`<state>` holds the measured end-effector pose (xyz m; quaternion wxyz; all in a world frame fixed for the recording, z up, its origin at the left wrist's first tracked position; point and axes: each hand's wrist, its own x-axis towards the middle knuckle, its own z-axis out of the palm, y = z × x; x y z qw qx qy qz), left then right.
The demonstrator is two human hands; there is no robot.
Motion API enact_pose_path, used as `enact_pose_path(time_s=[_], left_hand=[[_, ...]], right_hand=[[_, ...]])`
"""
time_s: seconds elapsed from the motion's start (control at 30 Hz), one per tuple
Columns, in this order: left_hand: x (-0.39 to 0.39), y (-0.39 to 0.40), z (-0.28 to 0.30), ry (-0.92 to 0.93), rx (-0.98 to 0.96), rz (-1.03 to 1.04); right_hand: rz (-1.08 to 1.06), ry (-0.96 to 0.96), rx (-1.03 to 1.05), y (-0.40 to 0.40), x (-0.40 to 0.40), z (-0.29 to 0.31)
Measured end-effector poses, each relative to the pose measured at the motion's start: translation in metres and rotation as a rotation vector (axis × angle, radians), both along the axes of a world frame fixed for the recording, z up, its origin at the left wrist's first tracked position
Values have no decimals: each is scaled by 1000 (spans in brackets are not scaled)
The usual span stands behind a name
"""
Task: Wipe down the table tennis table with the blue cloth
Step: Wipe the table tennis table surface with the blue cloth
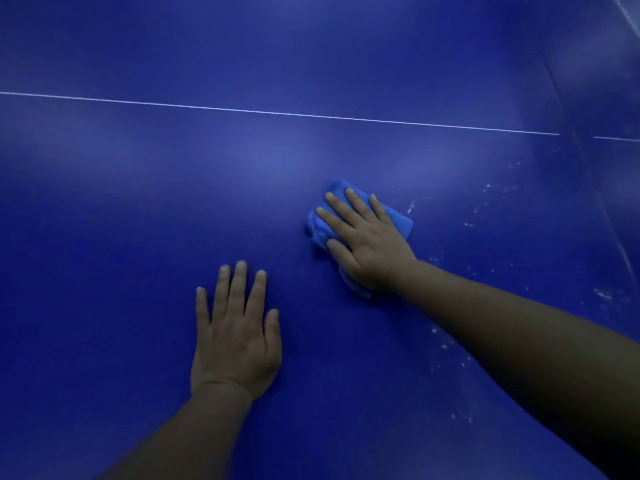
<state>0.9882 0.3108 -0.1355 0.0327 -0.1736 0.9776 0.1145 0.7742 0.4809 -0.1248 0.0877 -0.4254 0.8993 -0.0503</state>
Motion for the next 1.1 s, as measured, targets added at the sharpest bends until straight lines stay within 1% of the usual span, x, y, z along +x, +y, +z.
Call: enact_pose_path(time_s=[0.03, 0.07, 0.1, 0.17, 0.23, 0.27, 0.3, 0.33, 0.37, 0.43, 0.5, 0.53, 0.57, 0.6, 0.63, 0.67, 0.7, 0.73, 0.8, 0.9, 0.97, 1.03, 1.1], left_hand=[[0, -1, -1, 16, -18, -3], [0, -1, -2, 30, -33, -8], [-1, -2, -3, 41, -41, -14], [-3, -2, -3, 54, -47, -17], [-3, -1, -3, 56, -43, -13], [-4, -1, -2, 50, -39, -12], [-4, -2, -2, 43, -34, -10], [-4, -2, -1, 38, -28, -9], [-3, -3, -1, 33, -20, -8], [-2, -2, -1, 34, -10, -6], [-2, -1, -1, 31, -20, 0], [-2, -1, -1, 30, -22, -2], [-2, -1, -1, 35, -21, -3], [-2, -1, -2, 40, -21, -3], [-2, -1, -2, 41, -22, -4], [-3, 0, -2, 38, -23, -4], [-4, 1, -1, 36, -24, -1], [-5, 1, 0, 32, -29, 0], [-4, 0, 1, 19, -39, -5], [-4, -1, 1, 22, -40, -7], [-3, 0, 1, 32, -41, -11], [-2, -3, 0, 42, -45, 2], [-1, -4, -1, 47, -45, 13]], right_hand=[[-33, -2, 19, 1, -17, -1], [-111, 14, 31, 8, -38, -1], [-229, 48, 37, 21, -60, -1], [-565, 96, 76, 60, -99, 0], [-895, 47, 63, 89, -119, 5], [-982, 37, 50, 92, -119, 7], [-1013, 41, 34, 83, -113, 9], [-987, 44, 16, 67, -101, 10], [-903, 29, -4, 48, -84, 7], [-622, -5, -29, 14, -39, 3], [-341, -48, -19, 12, -19, 3], [-299, -20, -24, 25, -28, 3], [-356, 45, -28, 43, -46, 2], [-491, 102, -20, 63, -67, 3], [-665, 111, 5, 85, -87, 6], [-830, 67, 27, 102, -102, 9], [-932, 25, 41, 111, -108, 11], [-967, 16, 48, 108, -106, 12], [-917, 22, 53, 81, -84, 9], [-675, 89, 50, 14, -43, 0], [-519, 59, 9, -39, -31, -1], [-395, 34, -29, -83, -35, 3], [-321, 5, -18, -97, -63, 7]])
